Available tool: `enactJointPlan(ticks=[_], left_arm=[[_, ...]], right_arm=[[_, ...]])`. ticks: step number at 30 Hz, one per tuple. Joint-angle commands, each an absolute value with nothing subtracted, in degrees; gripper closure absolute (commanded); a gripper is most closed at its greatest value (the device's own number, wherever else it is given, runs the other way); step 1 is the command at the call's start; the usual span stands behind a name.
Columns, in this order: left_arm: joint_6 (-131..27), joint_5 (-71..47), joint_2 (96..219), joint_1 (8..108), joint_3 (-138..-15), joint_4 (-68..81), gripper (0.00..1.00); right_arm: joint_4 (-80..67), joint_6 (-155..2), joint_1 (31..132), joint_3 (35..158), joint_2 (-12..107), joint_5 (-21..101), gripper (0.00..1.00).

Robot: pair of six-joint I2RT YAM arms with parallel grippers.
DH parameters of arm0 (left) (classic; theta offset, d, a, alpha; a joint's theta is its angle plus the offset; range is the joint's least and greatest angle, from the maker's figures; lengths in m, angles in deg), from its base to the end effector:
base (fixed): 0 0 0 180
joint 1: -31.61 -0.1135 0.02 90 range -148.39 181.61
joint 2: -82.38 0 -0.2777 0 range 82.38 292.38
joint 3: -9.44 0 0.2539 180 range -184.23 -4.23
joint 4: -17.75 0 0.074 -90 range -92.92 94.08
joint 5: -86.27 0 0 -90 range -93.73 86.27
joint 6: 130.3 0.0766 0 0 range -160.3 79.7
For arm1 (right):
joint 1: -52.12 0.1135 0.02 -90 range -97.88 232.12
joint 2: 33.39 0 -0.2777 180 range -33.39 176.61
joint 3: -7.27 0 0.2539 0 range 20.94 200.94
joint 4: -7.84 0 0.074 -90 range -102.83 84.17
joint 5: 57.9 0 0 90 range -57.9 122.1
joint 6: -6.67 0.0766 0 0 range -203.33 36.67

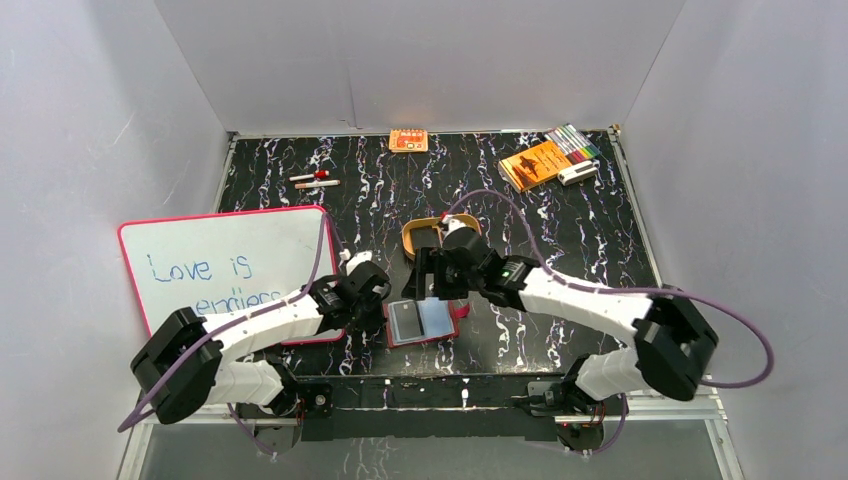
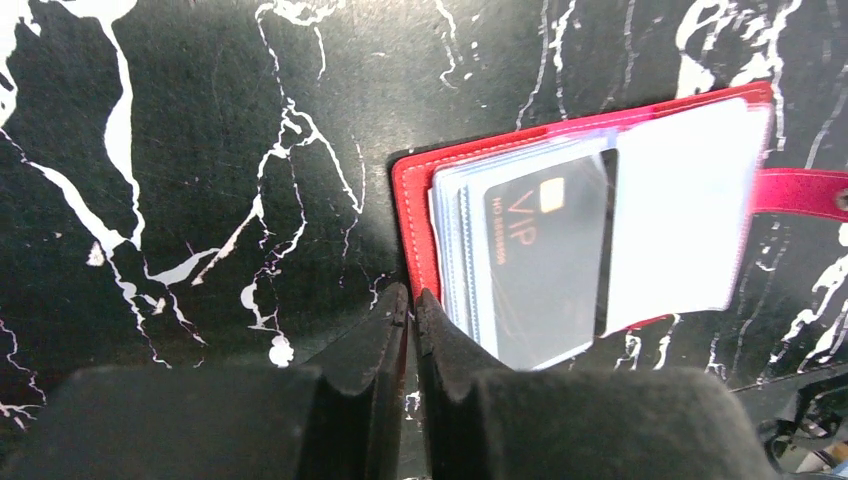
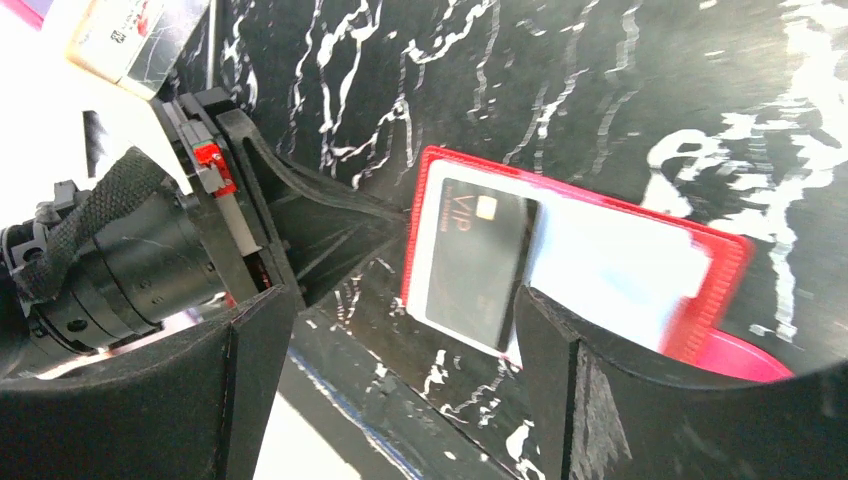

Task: Put the credit cards into the card holder
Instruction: Insert the credit card into the card holder.

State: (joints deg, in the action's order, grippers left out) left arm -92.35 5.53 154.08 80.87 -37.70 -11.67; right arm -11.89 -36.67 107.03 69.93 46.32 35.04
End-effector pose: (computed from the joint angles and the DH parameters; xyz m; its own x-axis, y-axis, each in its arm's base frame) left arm 0.1736 -0.1827 0.1506 -0.8656 -0.1876 -0.4643 0.0057 0.9234 -0.3837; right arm 0.1886 0.2753 0.2222 -0.8477 0.0568 -0.5274 -0.3267 0.7273 0.6036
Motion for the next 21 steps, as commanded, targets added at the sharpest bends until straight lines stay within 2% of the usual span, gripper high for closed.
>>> enactJointPlan(ticks=[1,7,12,16,21], left_arm=[[-91.76,7.84,149.5,81.1,-39.69,-13.48,0.9],[-91.13,8.96,146.38,81.1,-39.7,-14.29,0.69],[-90.35,9.01,145.71,81.1,-41.07,-15.49,0.54],[-90.28,9.17,144.55,81.1,-41.74,-16.46,0.47],[-90.11,9.02,142.97,81.1,-41.5,-17.07,0.46]], right_arm=[[-24.65,-40.52,105.38,69.6,38.53,23.93,0.14],[-23.64,-39.82,100.38,59.56,31.57,25.13,0.28],[-21.66,-40.32,99.04,57.09,33.01,25.13,0.29],[-18.99,-41.04,97.58,56.21,35.72,26.2,0.33],[-15.54,-41.31,96.81,56.14,38.82,29.03,0.49]])
